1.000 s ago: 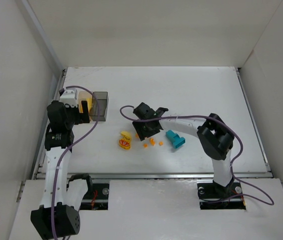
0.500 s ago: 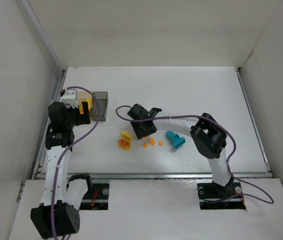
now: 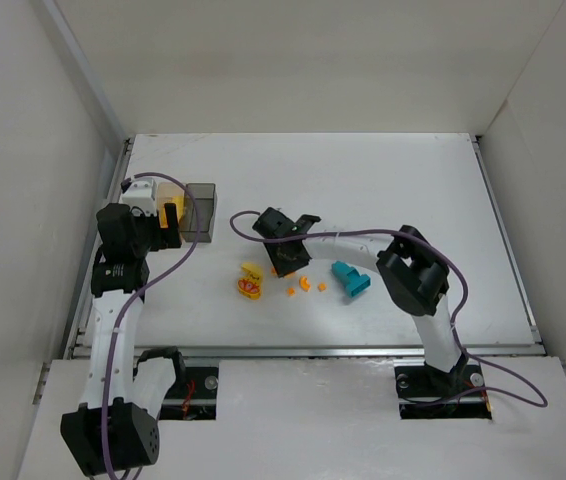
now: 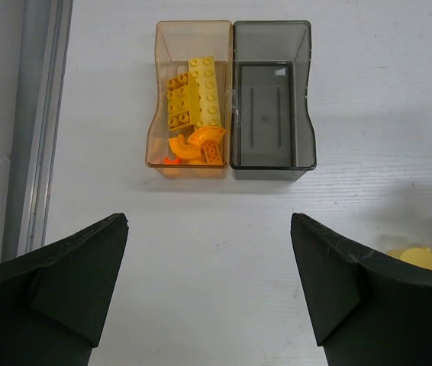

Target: Sort the legos into containers by color

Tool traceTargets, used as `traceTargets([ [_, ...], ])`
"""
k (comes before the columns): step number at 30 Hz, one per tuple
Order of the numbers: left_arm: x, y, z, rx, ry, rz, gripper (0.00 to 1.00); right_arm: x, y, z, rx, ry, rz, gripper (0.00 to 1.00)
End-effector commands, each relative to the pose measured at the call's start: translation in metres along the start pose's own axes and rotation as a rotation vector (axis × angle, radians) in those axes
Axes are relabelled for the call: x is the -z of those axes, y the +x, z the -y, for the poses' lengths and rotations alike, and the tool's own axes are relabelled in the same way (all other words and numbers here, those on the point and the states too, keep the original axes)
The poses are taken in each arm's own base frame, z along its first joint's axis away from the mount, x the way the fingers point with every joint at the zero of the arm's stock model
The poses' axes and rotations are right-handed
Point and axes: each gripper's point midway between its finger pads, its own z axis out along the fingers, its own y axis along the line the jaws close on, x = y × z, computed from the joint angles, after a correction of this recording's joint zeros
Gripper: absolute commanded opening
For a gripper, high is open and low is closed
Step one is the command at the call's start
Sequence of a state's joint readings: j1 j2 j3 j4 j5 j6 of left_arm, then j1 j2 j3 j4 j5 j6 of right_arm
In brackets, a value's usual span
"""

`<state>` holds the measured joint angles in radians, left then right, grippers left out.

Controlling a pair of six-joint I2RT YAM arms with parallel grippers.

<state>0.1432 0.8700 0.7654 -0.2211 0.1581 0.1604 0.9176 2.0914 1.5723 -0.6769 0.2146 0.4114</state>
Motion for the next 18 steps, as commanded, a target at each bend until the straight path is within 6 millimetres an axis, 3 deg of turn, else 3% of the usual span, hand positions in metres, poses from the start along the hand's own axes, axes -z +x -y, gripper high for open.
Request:
traceTargets([
  [1,-0.001,-0.009,0.002,-0.014,0.012,0.038,0.86,0.008,-0.013,0.0,-0.003,0.019,0.031,0.18],
  [5,0.001,-0.011,0.011,-0.056,0.072,0.044,0.84,0.029,-0.031,0.003,-0.004,0.028,0.083,0.08],
  [8,0.013,-0.016,0.031,-0.228,0.216,0.083,0.81,0.07,-0.064,0.005,-0.007,-0.008,0.177,0.06],
  [10,0.034,-0.02,0.057,-0.346,0.369,0.153,0.81,0.094,-0.088,0.007,-0.018,-0.086,0.227,0.05],
  [11,0.042,-0.021,0.065,-0.413,0.42,0.185,0.81,0.123,-0.11,0.0,-0.014,-0.162,0.298,0.05],
  [12,0.054,-0.022,0.082,-0.479,0.522,0.237,0.81,0.138,-0.121,-0.006,0.032,-0.228,0.331,0.05],
  [13,0.067,-0.028,0.088,-0.607,0.552,0.314,0.81,0.151,-0.127,-0.02,0.066,-0.311,0.351,0.05],
  [14,0.077,-0.032,0.095,-0.658,0.588,0.361,0.81,0.179,-0.14,-0.04,0.106,-0.462,0.389,0.05],
  [18,0.117,-0.053,0.126,-0.778,0.723,0.59,0.81,0.249,-0.144,-0.096,0.245,-0.872,0.451,0.04],
])
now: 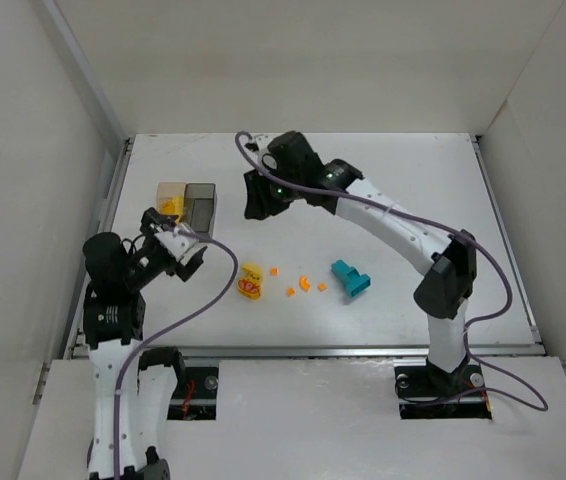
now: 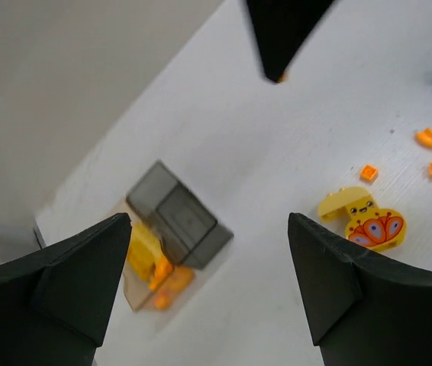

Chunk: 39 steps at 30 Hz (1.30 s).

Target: Sort the legos into containers by color

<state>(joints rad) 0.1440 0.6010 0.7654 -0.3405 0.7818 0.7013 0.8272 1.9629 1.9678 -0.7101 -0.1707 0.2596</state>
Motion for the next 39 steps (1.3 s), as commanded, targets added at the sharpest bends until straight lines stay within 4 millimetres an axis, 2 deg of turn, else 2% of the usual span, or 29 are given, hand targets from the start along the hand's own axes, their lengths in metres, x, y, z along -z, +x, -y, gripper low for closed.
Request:
traceTargets([
  [1,0.009,-0.06,0.035,-0.242,0.2,0.278,0.82,0.057,-0.037,-0.099,0.133,-0.488,0.1,0.04],
  [2,0.01,-0.066,0.037,-0.24,0.213,0.302,0.82,0.066,-0.041,-0.119,0.16,-0.591,0.12,0.04],
  [6,0.015,-0.083,0.041,-0.251,0.25,0.356,0.82,0.089,-0.045,-0.155,0.224,-0.74,0.174,0.03],
  [8,0.018,-0.089,0.044,-0.261,0.267,0.376,0.82,0.096,-0.046,-0.161,0.233,-0.778,0.181,0.03],
  [9,0.016,-0.088,0.044,-0.261,0.28,0.379,0.78,0.1,-0.045,-0.164,0.232,-0.802,0.176,0.03],
  [15,0.022,-0.1,0.053,-0.246,0.331,0.419,0.66,0.103,-0.043,-0.166,0.217,-0.817,0.179,0.03],
  [21,0.024,-0.103,0.055,-0.242,0.344,0.433,0.58,0.094,-0.033,-0.166,0.203,-0.82,0.153,0.03],
  [22,0.025,-0.108,0.053,-0.251,0.338,0.442,0.54,0.09,-0.032,-0.166,0.19,-0.819,0.142,0.03],
  [30,0.024,-0.109,0.053,-0.232,0.36,0.444,0.38,0.098,-0.039,-0.173,0.202,-0.865,0.175,0.03],
  [35,0.022,-0.108,0.052,-0.211,0.371,0.431,0.37,0.099,-0.038,-0.174,0.196,-0.874,0.167,0.03],
  [38,0.021,-0.108,0.048,-0.22,0.351,0.426,0.27,0.094,-0.037,-0.173,0.191,-0.871,0.16,0.03],
  [39,0.02,-0.11,0.045,-0.223,0.339,0.427,0.2,0.094,-0.037,-0.173,0.191,-0.871,0.16,0.03],
])
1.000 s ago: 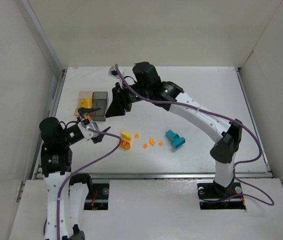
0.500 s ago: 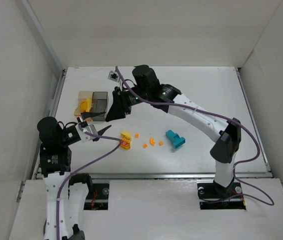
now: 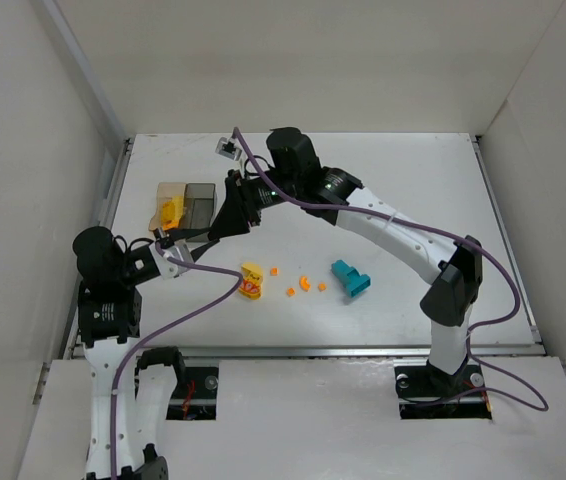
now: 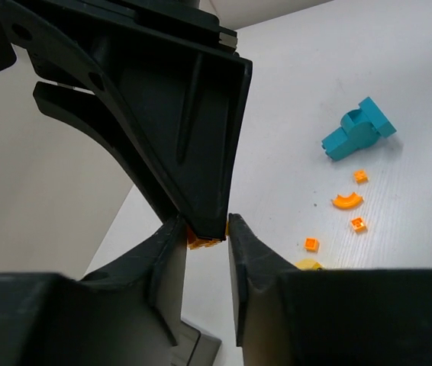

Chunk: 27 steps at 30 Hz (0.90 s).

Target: Sort the legos into containers by color

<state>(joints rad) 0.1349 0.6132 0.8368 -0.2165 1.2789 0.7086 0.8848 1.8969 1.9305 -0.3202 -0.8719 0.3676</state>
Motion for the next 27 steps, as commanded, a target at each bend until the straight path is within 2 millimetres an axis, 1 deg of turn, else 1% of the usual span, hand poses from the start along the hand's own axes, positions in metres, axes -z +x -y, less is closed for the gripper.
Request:
traceTargets([
  [1,0.0,-0.021,-0.006,-0.067,0.004,0.034,0.16,0.003,-0.016,-0.021,0.074,-0.055,0.042,0.03],
  [3,0.001,-0.021,-0.008,-0.067,-0.007,0.031,0.09,0.003,-0.016,-0.021,0.074,-0.055,0.042,0.03],
  [4,0.001,-0.02,-0.01,-0.066,-0.015,0.026,0.02,0.003,-0.016,-0.021,0.064,-0.055,0.042,0.03],
  [6,0.002,-0.022,-0.009,-0.084,-0.017,0.028,0.0,0.002,-0.017,-0.02,0.066,-0.056,0.043,0.03],
  [7,0.001,-0.019,-0.008,-0.074,-0.014,0.025,0.0,0.002,-0.017,-0.02,0.066,-0.056,0.043,0.03],
  [8,0.002,-0.021,-0.006,-0.084,-0.017,0.028,0.0,0.002,-0.017,-0.02,0.066,-0.056,0.043,0.06],
  [9,0.002,-0.018,-0.005,-0.076,-0.015,0.025,0.0,0.002,-0.018,-0.02,0.073,-0.058,0.048,0.13],
  [10,0.002,-0.018,-0.005,-0.076,-0.015,0.025,0.0,0.002,-0.018,-0.02,0.073,-0.058,0.048,0.35],
  [11,0.002,-0.018,-0.005,-0.076,-0.015,0.025,0.0,0.002,-0.018,-0.02,0.073,-0.058,0.048,0.47],
  [13,0.002,-0.018,-0.005,-0.076,-0.015,0.025,0.0,0.002,-0.018,-0.02,0.073,-0.058,0.048,0.64],
  [14,0.002,-0.017,-0.006,-0.063,-0.023,0.02,0.0,0.002,-0.018,-0.02,0.073,-0.058,0.048,0.83],
  [16,0.002,-0.011,-0.008,-0.053,-0.037,0.006,0.0,0.002,-0.019,-0.019,0.063,-0.048,0.052,1.0],
  [17,0.002,-0.011,-0.007,-0.039,-0.037,0.007,0.0,0.002,-0.019,-0.019,0.063,-0.048,0.052,1.0],
  [18,0.003,-0.009,-0.011,-0.027,-0.059,-0.008,0.0,0.001,-0.02,-0.017,0.063,-0.039,0.057,1.0],
  [20,0.003,0.003,-0.011,0.02,-0.078,-0.029,0.0,0.001,-0.022,-0.013,0.062,-0.015,0.068,1.0],
  [21,0.003,0.004,-0.013,0.037,-0.094,-0.039,0.0,0.003,-0.025,-0.007,0.06,0.008,0.08,1.0],
  [22,0.004,0.017,-0.019,0.076,-0.136,-0.071,0.0,0.006,-0.029,-0.008,0.061,0.028,0.092,1.0],
  [23,0.003,0.026,-0.024,0.157,-0.175,-0.082,0.0,0.013,-0.032,0.016,0.024,0.119,0.12,1.0],
  [24,0.005,0.03,-0.032,0.2,-0.221,-0.097,0.0,0.022,-0.035,0.025,0.006,0.177,0.147,1.0],
  [25,0.01,0.046,-0.045,0.258,-0.323,-0.145,0.0,0.03,-0.036,0.039,-0.056,0.247,0.172,1.0],
  [26,0.012,0.058,-0.055,0.326,-0.38,-0.171,0.0,0.045,-0.04,0.068,-0.111,0.396,0.234,1.0],
  [27,0.013,0.068,-0.062,0.432,-0.449,-0.182,0.0,0.066,-0.032,0.101,-0.186,0.507,0.267,1.0],
])
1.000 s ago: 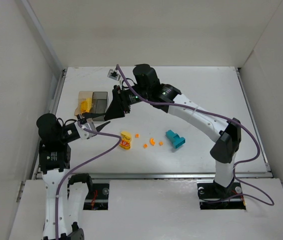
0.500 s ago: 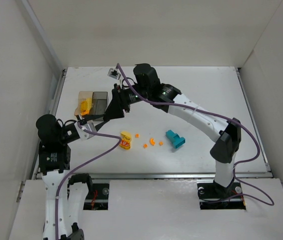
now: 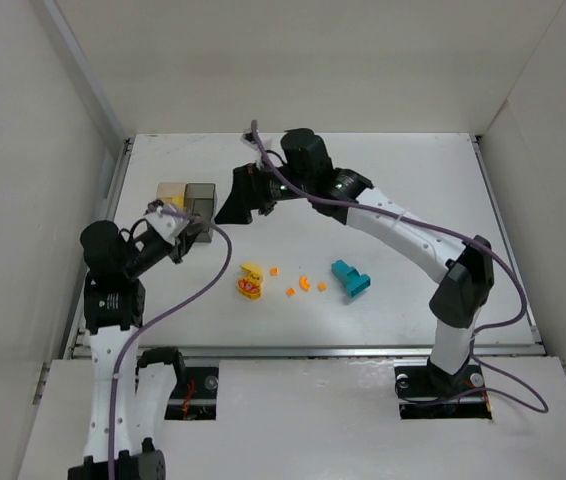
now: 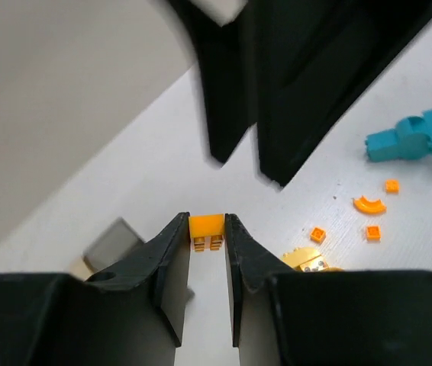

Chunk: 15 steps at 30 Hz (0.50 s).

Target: Sort the legos into containers by color

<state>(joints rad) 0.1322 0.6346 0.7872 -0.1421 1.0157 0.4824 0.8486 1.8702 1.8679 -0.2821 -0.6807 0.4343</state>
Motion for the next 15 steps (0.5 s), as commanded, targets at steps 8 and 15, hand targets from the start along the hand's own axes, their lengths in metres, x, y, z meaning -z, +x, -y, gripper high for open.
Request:
traceTargets([
  [8,-0.001,0.104,-0.12,0.509,-0.644,-0.282,0.0,0.119,0.012,0.186,-0.288,0.847,0.172,1.0],
  [15,0.007,0.16,-0.18,0.497,-0.847,-0.353,0.0,0.109,0.029,0.23,-0.235,0.949,0.046,1.0],
])
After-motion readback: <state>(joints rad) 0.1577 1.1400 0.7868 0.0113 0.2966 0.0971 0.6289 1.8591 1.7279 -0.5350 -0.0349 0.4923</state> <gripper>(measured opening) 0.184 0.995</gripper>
